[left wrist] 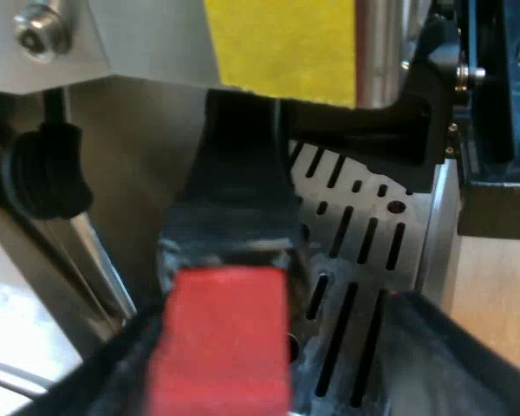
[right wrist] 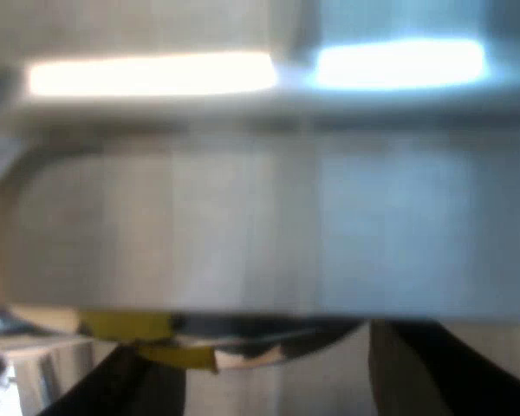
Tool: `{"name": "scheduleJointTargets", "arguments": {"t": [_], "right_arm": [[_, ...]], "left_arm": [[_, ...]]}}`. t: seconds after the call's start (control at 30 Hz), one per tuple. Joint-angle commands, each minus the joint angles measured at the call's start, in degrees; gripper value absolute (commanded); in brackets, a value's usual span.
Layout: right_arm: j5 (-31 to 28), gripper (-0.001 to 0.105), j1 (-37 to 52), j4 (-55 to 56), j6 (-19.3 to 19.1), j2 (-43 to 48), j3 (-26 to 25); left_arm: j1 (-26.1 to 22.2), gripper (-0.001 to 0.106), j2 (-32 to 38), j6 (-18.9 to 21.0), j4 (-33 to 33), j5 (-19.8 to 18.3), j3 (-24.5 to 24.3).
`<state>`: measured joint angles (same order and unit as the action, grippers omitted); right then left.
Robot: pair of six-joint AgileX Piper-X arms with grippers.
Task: Put the handle in the coffee machine
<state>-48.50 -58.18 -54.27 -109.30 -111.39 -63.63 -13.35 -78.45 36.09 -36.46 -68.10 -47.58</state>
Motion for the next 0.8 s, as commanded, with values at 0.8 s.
{"name": "scheduleJointTargets", "arguments": {"t": [0.8], "right_arm": [[-3.1,0.050,0.7,-5.5,0.1,1.5,-1.2]], "left_arm": [[-14.0,0.052,9.8,2.8,0.1,-9.8,-1.2]]}}
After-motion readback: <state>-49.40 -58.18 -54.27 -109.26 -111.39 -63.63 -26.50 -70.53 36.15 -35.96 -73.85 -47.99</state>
